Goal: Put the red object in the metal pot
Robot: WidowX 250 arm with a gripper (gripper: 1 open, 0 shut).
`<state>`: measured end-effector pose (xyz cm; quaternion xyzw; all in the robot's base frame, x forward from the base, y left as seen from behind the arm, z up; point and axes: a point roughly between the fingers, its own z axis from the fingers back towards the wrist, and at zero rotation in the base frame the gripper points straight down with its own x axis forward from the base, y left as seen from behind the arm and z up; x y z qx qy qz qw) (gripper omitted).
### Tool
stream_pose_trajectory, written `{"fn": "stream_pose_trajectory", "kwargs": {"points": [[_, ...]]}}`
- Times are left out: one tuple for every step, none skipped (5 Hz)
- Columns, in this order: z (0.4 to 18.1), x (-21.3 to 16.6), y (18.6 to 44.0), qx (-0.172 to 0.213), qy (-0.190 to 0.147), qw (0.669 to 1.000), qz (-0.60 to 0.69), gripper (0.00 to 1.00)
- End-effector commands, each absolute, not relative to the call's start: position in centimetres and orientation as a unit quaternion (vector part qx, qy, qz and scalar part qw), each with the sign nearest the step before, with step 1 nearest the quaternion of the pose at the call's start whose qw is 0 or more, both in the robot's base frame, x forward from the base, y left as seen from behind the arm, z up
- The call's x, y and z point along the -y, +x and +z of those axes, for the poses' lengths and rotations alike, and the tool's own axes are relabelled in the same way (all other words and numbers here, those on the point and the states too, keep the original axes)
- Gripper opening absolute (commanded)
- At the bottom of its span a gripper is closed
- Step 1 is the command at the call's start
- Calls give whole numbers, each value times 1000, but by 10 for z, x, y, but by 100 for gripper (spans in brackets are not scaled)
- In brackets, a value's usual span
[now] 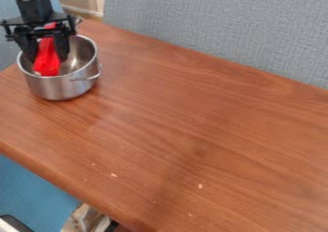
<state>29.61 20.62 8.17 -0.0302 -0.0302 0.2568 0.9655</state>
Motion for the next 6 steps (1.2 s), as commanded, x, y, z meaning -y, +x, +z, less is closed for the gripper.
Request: {"fn": "stream_pose_trajectory", "kwargs": {"points": [[103, -218, 300, 62, -14, 963, 263, 0], [103, -220, 301, 60, -14, 962, 266, 0], [103, -222, 302, 58, -14, 962, 268, 0], [103, -223, 303, 56, -15, 961, 271, 0], [102, -225, 304, 54, -14, 960, 273, 0], [103, -227, 304, 52, -15, 960, 276, 0]]}}
